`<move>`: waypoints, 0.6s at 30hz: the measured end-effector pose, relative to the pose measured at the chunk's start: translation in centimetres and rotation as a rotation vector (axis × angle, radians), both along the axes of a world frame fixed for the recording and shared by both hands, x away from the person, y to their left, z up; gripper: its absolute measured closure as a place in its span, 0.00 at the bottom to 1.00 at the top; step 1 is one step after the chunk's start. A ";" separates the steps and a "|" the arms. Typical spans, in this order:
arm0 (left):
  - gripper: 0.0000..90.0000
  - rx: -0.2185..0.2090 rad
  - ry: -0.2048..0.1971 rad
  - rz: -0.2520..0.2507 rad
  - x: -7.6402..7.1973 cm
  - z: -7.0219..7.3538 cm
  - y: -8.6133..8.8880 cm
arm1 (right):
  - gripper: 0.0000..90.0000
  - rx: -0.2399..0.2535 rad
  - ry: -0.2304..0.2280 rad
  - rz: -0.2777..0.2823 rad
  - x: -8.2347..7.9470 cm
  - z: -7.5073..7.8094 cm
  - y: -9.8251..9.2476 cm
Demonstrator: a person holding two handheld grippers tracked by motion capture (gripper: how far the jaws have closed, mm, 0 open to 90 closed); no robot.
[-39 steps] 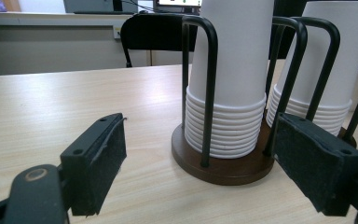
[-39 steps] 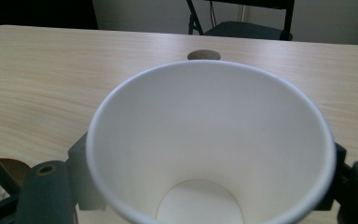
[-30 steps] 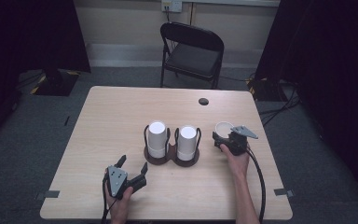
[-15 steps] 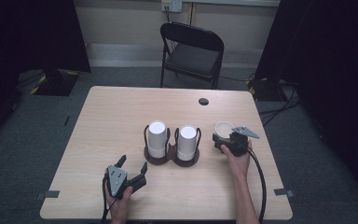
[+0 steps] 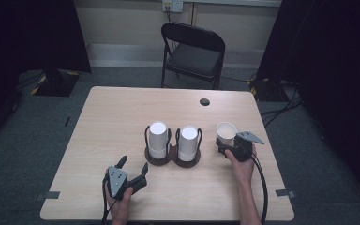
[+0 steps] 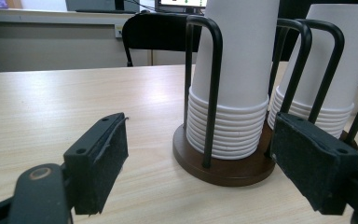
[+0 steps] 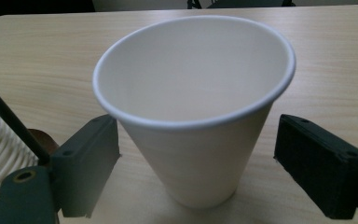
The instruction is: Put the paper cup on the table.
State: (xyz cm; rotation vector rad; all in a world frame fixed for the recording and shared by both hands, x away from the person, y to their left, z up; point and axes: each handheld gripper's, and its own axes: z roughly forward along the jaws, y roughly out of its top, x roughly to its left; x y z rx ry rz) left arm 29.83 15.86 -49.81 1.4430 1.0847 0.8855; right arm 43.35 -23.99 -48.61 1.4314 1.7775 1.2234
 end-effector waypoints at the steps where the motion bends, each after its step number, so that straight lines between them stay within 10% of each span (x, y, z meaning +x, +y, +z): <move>1: 0.21 0.001 0.000 0.000 0.0 0.0 0.0 | 0.15 0.002 -0.002 0.000 -0.1 0.0 0.0; 18: 0.21 -0.002 0.006 0.001 0.0 0.0 0.0 | 0.15 -0.006 -0.064 -0.014 -3.4 1.2 1.1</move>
